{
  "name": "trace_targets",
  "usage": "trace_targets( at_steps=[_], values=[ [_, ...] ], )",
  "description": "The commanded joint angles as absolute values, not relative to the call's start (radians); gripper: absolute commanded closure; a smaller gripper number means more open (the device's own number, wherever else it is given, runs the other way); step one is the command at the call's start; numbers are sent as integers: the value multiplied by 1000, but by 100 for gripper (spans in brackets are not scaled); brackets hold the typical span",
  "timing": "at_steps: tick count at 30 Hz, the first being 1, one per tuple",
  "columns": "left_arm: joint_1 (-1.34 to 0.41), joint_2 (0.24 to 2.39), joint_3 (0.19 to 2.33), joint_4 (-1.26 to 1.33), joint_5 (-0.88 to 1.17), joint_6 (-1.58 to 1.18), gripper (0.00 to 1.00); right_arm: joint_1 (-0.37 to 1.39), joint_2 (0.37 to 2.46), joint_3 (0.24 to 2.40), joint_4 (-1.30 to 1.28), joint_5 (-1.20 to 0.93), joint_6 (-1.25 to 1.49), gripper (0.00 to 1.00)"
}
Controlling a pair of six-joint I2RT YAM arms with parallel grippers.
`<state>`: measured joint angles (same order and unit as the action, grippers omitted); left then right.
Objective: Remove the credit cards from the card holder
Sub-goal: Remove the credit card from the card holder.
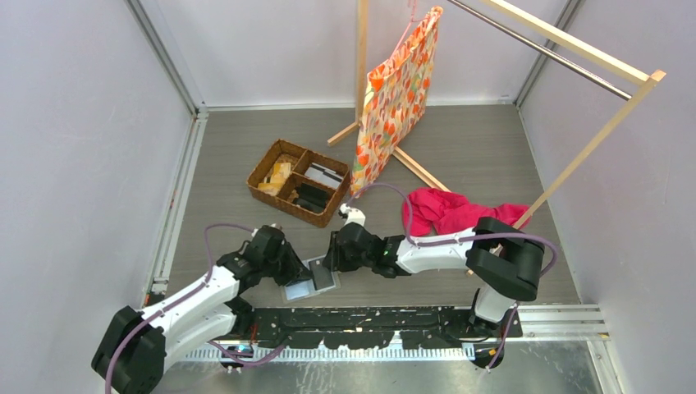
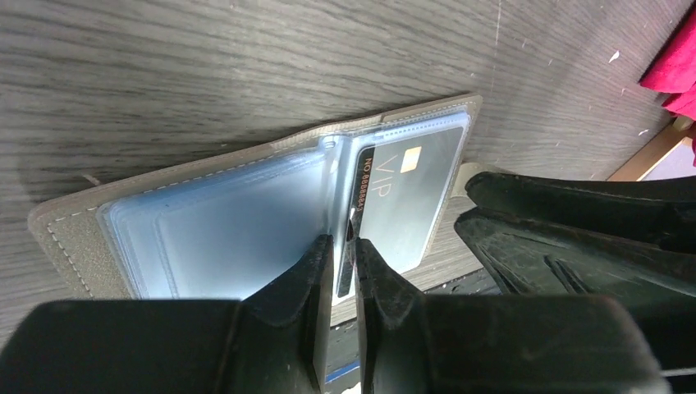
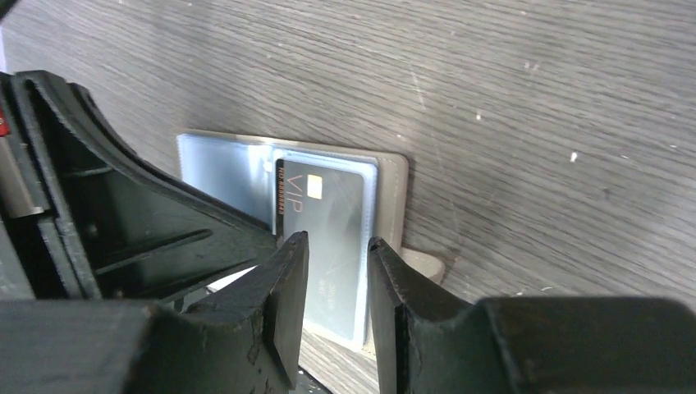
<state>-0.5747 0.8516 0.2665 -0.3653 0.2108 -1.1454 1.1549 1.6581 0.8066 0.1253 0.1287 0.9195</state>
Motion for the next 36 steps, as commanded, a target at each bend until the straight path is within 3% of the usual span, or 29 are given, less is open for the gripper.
trace_targets(
  at_steps=[1, 5, 10, 13, 23, 30, 36],
  values=[
    [-574, 878, 310, -336, 192, -1125, 82, 1146, 1668, 780, 190, 128, 953, 63],
    [-574, 868, 307, -345, 175, -1124, 82, 1143, 1681, 773, 215, 99, 958, 66],
    [-574, 886, 290, -302, 186, -1112, 81, 1143, 1668, 737, 252, 113, 995, 79],
    [-574, 947, 310, -257, 236, -1080, 81, 1136, 1623, 668, 275, 156, 1035, 82],
    [-610, 1134, 395, -136, 345, -998, 83, 1134, 1439, 512, 219, 270, 1119, 81],
    [-610, 1079, 411, -202, 322, -970, 82, 1143, 1338, 513, 229, 238, 1082, 75],
    [-610, 1036, 401, -216, 304, -988, 81, 1146, 1408, 598, 241, 165, 1036, 71]
  ],
)
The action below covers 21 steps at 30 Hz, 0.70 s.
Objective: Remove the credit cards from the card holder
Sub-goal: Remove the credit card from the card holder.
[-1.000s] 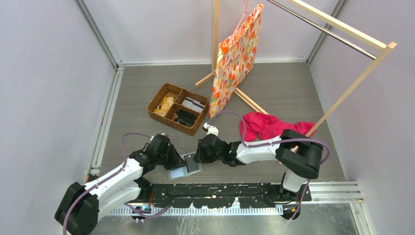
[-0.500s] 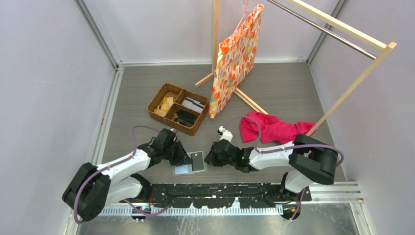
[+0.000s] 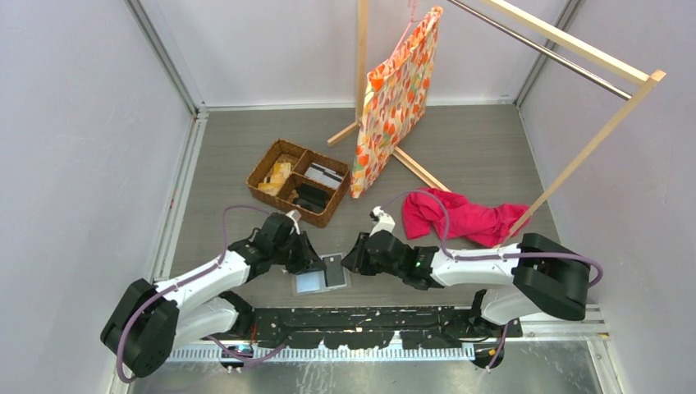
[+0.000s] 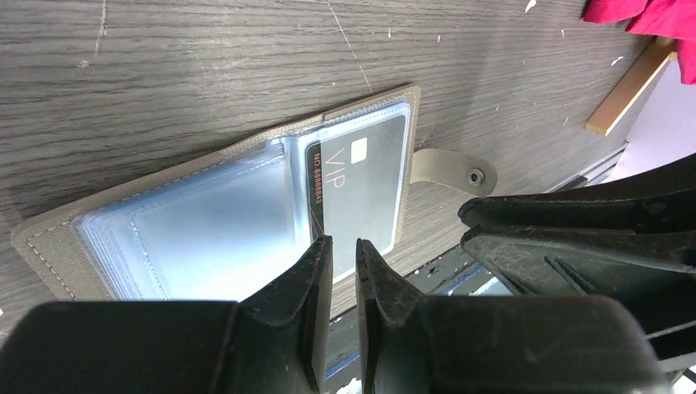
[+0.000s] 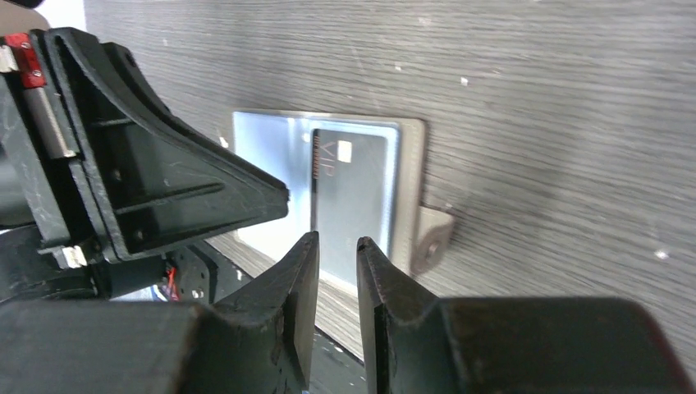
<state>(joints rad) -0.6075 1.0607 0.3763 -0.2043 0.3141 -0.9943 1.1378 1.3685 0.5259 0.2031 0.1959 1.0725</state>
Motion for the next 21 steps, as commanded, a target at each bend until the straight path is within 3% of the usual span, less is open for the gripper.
trace_targets(
  at_steps=[1, 21],
  values=[
    [-611, 1037, 399, -214, 305, -990, 81, 1145, 1425, 605, 247, 159, 1034, 71],
    [-610, 1126, 373, -165, 311, -1011, 75, 1134, 1568, 616, 290, 134, 1059, 69]
  ],
)
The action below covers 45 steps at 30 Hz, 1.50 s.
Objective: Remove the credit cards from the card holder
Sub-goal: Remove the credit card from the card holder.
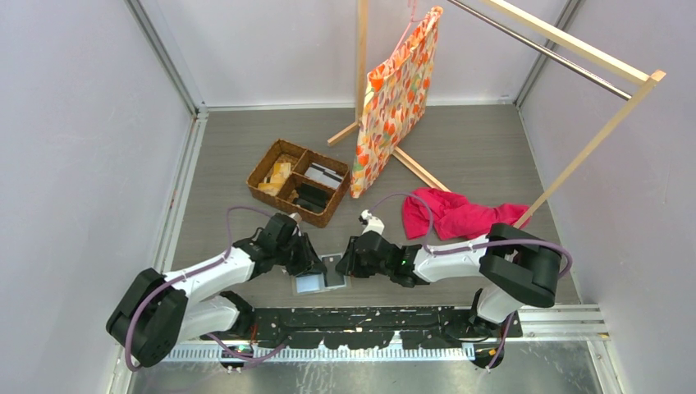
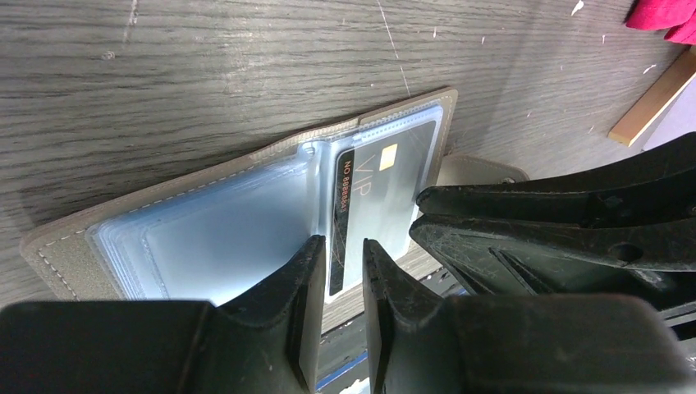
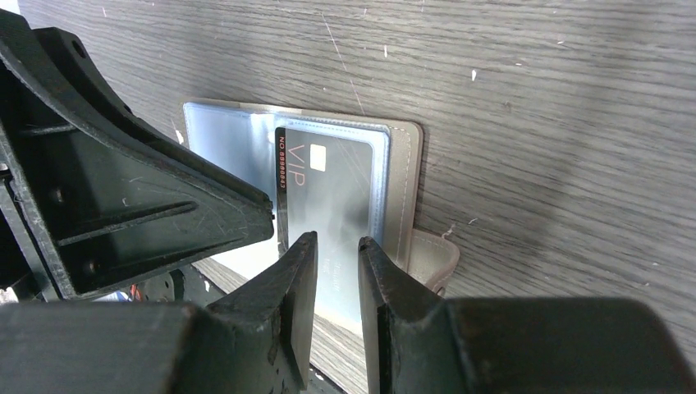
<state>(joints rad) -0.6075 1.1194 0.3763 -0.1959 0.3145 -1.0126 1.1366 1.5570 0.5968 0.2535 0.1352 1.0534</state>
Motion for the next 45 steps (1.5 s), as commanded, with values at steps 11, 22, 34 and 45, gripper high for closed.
trace_targets(
  at_steps=[11, 22, 34, 45],
  values=[
    [-611, 1154, 355, -153, 303, -1009, 74, 1134, 1611, 611, 325, 106, 1072, 69],
    [-609, 1087, 331, -168, 265, -1033, 82, 1126, 1634, 598, 359, 86, 1101, 69],
    [-607, 904, 258, -123, 277, -1072, 85, 1102, 1668, 582, 390, 61, 1122, 70],
    [-601, 895, 260, -166, 263, -1063, 99, 1092, 1670, 575, 388, 59, 1127, 70]
  ],
)
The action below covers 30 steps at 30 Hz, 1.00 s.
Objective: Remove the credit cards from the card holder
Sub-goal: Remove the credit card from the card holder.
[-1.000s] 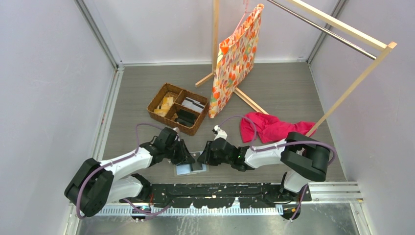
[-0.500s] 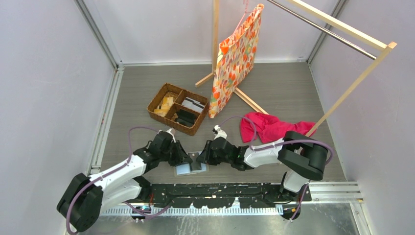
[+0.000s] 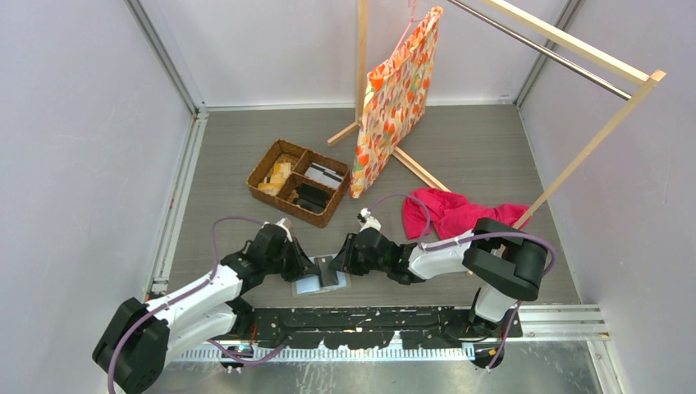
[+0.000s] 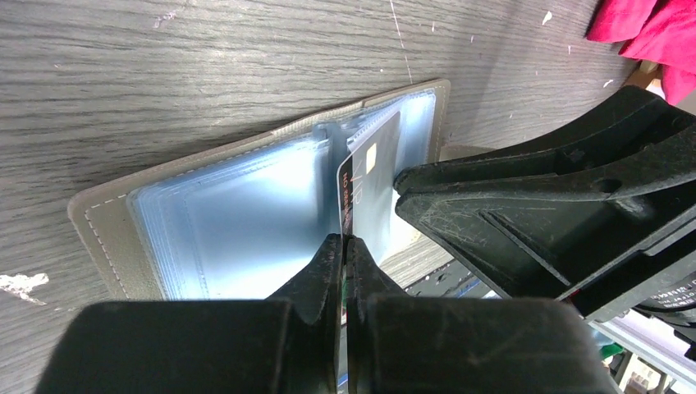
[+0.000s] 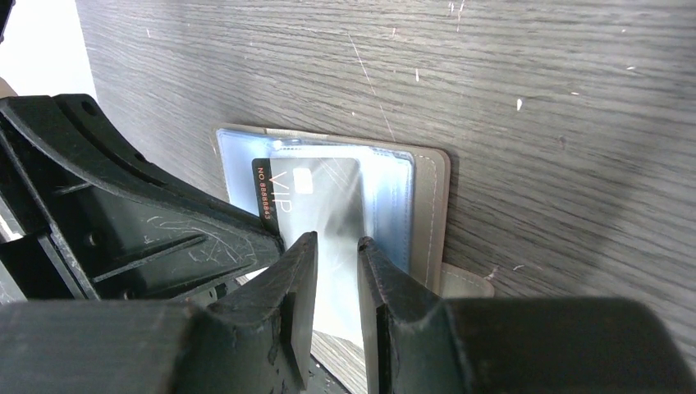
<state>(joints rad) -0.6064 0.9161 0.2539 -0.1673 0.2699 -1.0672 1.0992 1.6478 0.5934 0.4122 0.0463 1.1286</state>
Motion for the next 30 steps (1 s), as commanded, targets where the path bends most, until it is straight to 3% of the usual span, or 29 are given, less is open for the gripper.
trace_targets(
  at_steps=[1, 15, 23, 30],
  values=[
    [-596, 880, 265, -197, 247, -1059, 100, 1090, 1670, 572, 388, 60, 1129, 69],
    [-541, 641, 273, -468, 167, -1090, 99, 1057, 1652, 497, 412, 72, 1164, 69],
    [-540, 575, 427, -691, 46, -1053, 99, 1051, 1615, 489, 385, 82, 1158, 69],
    [-540, 606, 538, -709, 8, -1043, 100, 1051, 1545, 506, 304, 100, 1126, 69]
  ],
)
